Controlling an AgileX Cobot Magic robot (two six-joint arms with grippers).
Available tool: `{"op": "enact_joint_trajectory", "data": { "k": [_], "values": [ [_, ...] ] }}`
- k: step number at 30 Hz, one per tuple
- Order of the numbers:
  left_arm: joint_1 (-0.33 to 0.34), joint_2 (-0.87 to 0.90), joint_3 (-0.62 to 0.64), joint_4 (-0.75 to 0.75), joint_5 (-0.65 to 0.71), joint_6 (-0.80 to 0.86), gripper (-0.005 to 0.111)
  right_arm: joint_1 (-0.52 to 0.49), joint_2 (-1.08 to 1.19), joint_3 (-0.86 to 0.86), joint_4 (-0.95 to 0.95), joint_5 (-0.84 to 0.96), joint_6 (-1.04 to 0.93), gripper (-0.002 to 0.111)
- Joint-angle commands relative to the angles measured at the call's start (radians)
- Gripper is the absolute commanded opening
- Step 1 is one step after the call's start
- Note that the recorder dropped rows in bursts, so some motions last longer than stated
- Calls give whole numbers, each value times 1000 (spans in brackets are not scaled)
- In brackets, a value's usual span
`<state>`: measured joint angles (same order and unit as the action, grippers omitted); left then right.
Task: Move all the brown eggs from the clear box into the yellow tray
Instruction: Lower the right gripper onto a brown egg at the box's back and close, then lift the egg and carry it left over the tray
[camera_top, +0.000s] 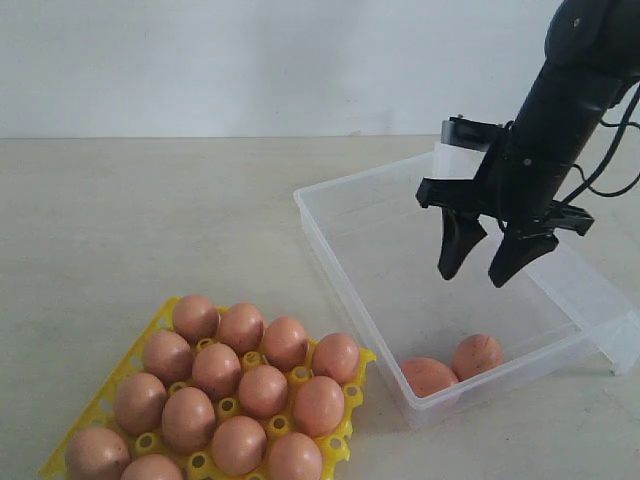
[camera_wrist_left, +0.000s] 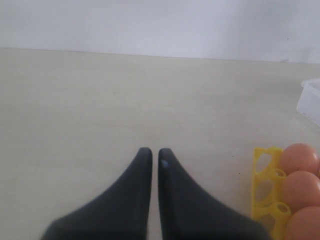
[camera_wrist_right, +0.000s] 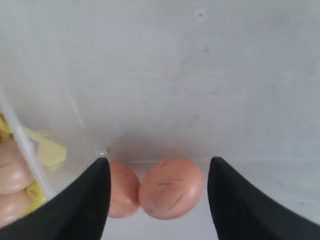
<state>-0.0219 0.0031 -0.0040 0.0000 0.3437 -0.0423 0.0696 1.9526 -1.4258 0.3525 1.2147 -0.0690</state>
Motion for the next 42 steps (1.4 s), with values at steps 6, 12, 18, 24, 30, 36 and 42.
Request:
{"op": "enact_joint_trajectory", "data": {
  "k": [6,12,18,24,30,36,42],
  "values": [
    [-1,-3,4,0,-6,4,4,0,-93,192,11,6,-7,51],
    [-1,-3,4,0,-6,4,4,0,-92,207,12,6,-7,51],
    [-1,-3,4,0,-6,4,4,0,-90,207,36,6,-7,51],
    [-1,-3,4,0,-6,4,4,0,-39,207,34,6,-12,51],
    [-1,-3,4,0,-6,4,4,0,13,207,25,-3,-12,51],
    [-1,-3,4,0,-6,4,4,0,39,207,30,-63,-12,51],
    [-1,-3,4,0,-6,4,4,0,78,207,47,-93,-12,51]
  ]
}}
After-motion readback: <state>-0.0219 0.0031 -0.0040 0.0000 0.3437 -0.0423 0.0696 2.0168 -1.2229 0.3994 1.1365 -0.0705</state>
